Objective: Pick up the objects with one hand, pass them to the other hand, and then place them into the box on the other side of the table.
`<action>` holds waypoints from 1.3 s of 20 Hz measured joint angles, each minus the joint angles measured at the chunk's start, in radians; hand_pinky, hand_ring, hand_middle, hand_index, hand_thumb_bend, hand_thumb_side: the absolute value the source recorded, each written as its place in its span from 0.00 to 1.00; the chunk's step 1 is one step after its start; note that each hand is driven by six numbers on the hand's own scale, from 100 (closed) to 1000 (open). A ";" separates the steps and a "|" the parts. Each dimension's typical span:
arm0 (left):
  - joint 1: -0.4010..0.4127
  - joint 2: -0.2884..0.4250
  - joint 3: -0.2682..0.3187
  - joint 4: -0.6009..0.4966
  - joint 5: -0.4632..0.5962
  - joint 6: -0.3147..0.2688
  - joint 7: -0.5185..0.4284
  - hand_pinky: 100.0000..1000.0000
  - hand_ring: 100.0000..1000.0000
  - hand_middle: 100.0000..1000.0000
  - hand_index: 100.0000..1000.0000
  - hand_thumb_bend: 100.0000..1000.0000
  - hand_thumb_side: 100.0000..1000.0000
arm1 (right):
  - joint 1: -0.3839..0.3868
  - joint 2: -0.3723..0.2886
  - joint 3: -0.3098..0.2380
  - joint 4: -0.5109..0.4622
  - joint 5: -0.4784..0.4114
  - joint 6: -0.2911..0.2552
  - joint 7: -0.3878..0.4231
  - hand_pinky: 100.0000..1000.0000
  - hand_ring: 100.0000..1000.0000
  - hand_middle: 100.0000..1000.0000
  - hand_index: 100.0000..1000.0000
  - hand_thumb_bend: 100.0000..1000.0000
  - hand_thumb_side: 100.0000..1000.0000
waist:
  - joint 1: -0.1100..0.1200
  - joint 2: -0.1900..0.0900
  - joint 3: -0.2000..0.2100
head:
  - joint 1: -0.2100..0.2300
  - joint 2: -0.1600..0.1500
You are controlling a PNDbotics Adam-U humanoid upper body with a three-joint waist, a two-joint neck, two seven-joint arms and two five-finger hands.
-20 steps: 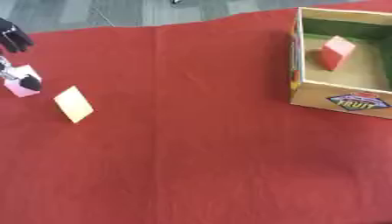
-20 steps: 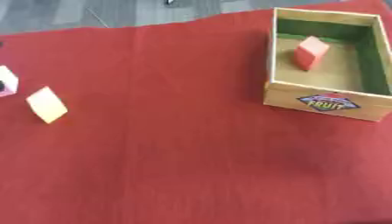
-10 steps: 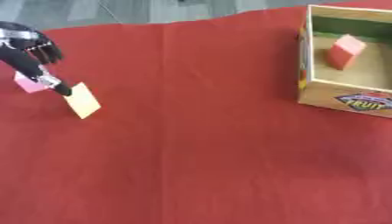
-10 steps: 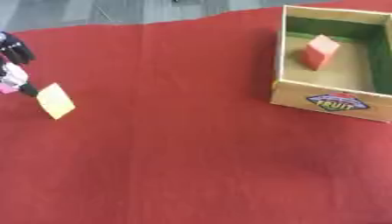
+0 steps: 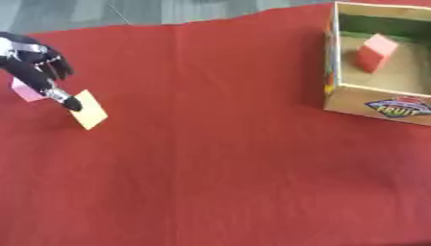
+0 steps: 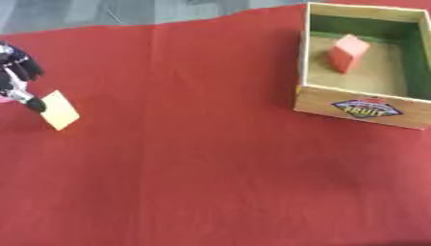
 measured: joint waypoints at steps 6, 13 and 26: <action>-0.001 -0.025 -0.016 0.022 -0.060 0.004 0.000 0.81 0.80 0.71 0.79 0.98 0.29 | -0.013 0.002 0.015 0.000 0.003 0.026 0.018 0.93 1.00 0.83 0.94 0.00 0.48 | 0.001 0.000 0.000 | 0.002 0.000; -0.001 -0.064 -0.025 0.069 -0.155 0.034 0.030 0.79 0.78 0.69 0.76 0.96 0.29 | -0.013 0.019 0.020 0.000 0.014 0.042 0.028 0.94 1.00 0.83 0.94 0.00 0.48 | 0.001 0.000 -0.002 | 0.009 -0.001; -0.013 -0.112 -0.025 0.123 -0.210 0.040 0.045 0.78 0.77 0.68 0.68 0.82 0.21 | -0.012 0.033 0.021 0.000 0.030 0.057 0.044 0.94 1.00 0.84 0.94 0.00 0.48 | 0.001 0.000 -0.003 | 0.017 0.000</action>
